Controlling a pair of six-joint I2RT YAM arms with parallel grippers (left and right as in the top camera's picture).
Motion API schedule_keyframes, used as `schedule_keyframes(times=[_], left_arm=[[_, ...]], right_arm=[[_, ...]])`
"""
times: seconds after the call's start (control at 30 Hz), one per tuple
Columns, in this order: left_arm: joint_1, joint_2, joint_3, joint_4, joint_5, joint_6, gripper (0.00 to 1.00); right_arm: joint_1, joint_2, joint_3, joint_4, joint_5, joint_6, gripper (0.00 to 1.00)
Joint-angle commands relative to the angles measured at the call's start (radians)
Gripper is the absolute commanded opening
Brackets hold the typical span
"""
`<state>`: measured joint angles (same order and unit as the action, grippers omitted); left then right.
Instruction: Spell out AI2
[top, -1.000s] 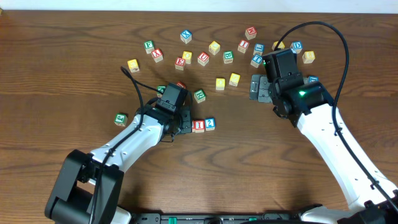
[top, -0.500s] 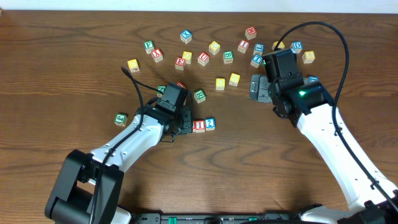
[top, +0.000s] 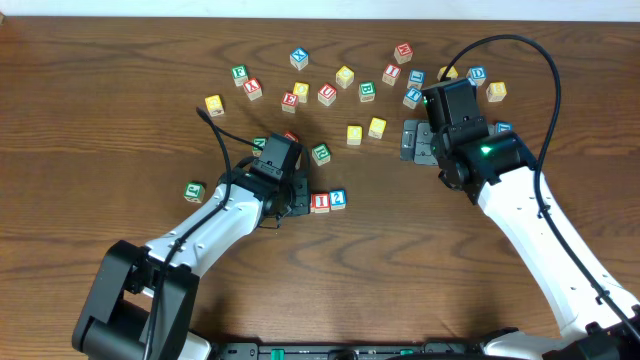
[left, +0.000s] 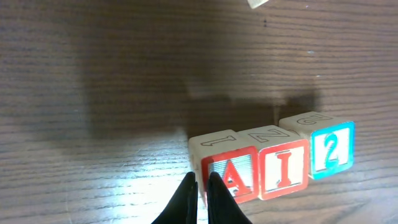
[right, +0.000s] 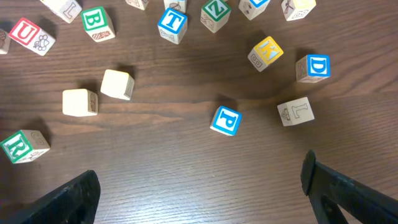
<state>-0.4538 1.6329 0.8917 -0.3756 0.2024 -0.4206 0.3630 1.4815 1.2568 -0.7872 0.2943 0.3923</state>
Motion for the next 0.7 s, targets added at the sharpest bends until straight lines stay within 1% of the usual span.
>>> schedule_keyframes(times=[0.0,0.4,0.67], left_arm=[[-0.002,0.013,-0.009,0.008,0.023,0.02,0.07],[-0.002,0.012,-0.009,0.008,0.023,0.02,0.07],[-0.002,-0.05,-0.009,-0.025,0.032,0.024,0.07]], right_arm=[[-0.004,-0.005,0.013,0.003,0.002,-0.008,0.99],[-0.004,-0.004,0.013,0.002,0.002,-0.009,0.99],[-0.004,-0.004,0.01,0.002,0.002,-0.008,0.99]])
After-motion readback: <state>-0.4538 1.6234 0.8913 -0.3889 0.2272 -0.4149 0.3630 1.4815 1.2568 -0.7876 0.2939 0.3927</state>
